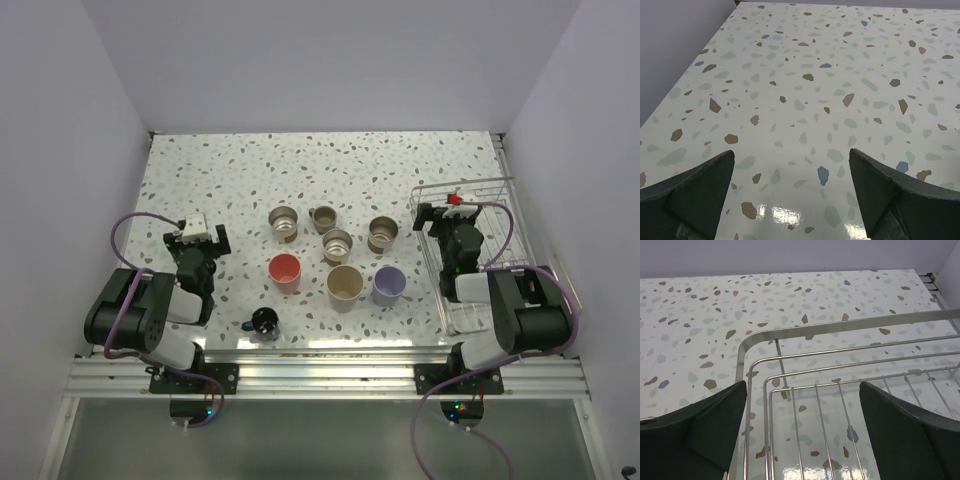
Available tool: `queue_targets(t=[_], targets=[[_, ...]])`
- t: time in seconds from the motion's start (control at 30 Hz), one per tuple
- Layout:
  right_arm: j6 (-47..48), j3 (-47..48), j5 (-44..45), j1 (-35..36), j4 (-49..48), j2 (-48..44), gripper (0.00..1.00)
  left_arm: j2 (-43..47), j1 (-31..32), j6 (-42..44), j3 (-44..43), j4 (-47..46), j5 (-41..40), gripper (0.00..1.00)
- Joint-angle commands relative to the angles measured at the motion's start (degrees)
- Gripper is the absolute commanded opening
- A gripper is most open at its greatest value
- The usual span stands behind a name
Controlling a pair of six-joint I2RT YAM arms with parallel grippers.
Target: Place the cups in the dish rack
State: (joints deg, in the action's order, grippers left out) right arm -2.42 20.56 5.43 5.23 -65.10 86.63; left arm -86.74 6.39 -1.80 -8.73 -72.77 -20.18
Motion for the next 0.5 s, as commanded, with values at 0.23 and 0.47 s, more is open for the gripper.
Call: queue_targets(t=[0.23, 0.47], targets=[[1.5, 3.4, 1.9, 0.8, 17.2, -2.1, 0.98, 0.0, 0.0, 1.4, 0.1, -7.6, -0.6, 1.00], [-2.7, 14.8, 5.6, 0.5, 42.9, -10.0, 0.98, -0.1, 0.0, 1.4, 0.1, -7.6, -0.5, 1.00]])
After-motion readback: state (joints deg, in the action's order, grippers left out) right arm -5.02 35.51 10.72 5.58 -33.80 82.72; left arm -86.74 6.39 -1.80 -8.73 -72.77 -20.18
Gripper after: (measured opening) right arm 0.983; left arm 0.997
